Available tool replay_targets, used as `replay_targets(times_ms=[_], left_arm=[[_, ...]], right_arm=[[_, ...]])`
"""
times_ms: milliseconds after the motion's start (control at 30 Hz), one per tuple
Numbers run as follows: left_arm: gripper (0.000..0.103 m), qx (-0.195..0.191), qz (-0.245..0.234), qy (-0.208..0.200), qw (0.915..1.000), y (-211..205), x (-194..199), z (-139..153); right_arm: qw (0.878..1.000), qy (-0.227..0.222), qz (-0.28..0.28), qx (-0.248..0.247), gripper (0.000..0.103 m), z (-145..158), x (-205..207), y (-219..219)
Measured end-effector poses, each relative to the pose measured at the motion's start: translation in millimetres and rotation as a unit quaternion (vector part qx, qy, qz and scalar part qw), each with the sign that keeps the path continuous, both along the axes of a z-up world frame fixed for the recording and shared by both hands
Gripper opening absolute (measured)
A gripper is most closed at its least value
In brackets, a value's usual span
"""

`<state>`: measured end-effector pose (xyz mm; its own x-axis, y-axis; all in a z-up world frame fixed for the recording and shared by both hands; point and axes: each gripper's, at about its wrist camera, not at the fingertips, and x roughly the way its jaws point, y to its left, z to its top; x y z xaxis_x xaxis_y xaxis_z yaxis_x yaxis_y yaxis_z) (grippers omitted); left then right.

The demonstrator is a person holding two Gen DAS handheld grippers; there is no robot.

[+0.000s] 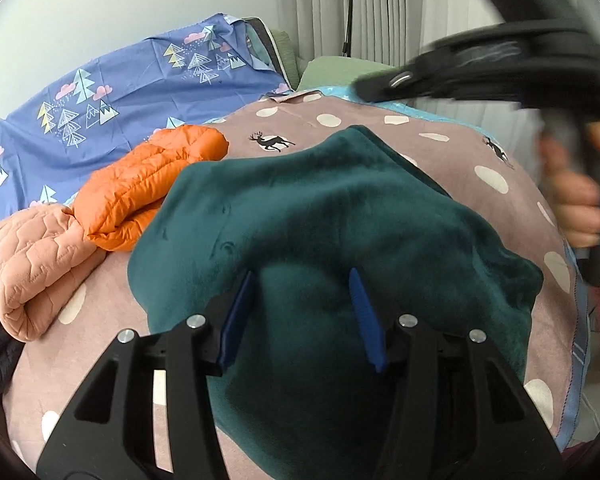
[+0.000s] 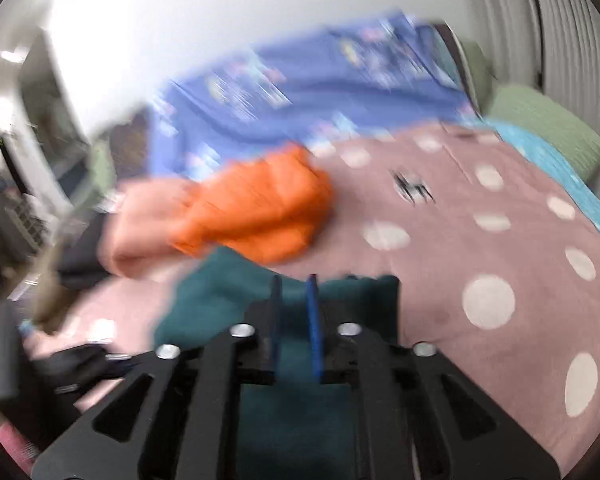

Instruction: Fold large clothes

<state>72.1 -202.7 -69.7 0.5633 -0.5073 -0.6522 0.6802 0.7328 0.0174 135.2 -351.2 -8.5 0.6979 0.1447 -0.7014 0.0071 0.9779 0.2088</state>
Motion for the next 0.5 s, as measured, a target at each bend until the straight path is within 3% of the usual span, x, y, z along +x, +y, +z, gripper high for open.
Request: replay_targets(times_ms=[33, 100, 233, 367, 433, 500], left_arm=[[0.050, -0.002, 0.000, -0.001, 1.0000, 1, 0, 0], [0.050, -0.002, 0.001, -0.002, 1.0000, -2, 4, -3], [0.051, -0.002, 0.005, -0.011, 0.9999, -9, 10, -3], [0.052, -0.041, -0.014, 0.022, 0.9988, 4, 21, 8], [0.060, -0.060, 0.013, 0.026, 0.9978, 12, 31, 19], [0.062, -0.073, 0.041, 0.010, 0.9964, 16, 42, 30]], right_arm=[[0.998, 0.063, -0.010, -0.013, 0.018, -44, 23, 1], [0.998, 0.055, -0.016, -0.037, 0.015, -80, 32, 4], [0.998, 0.054, -0.026, -0.029, 0.014, -79, 30, 2], [0.999, 0.047, -0.018, 0.004, 0.014, -76, 27, -6], [0.999, 0.040, -0.016, 0.012, 0.014, -74, 25, -5], [0.999, 0.037, -0.011, 0.029, 0.014, -74, 23, -10]])
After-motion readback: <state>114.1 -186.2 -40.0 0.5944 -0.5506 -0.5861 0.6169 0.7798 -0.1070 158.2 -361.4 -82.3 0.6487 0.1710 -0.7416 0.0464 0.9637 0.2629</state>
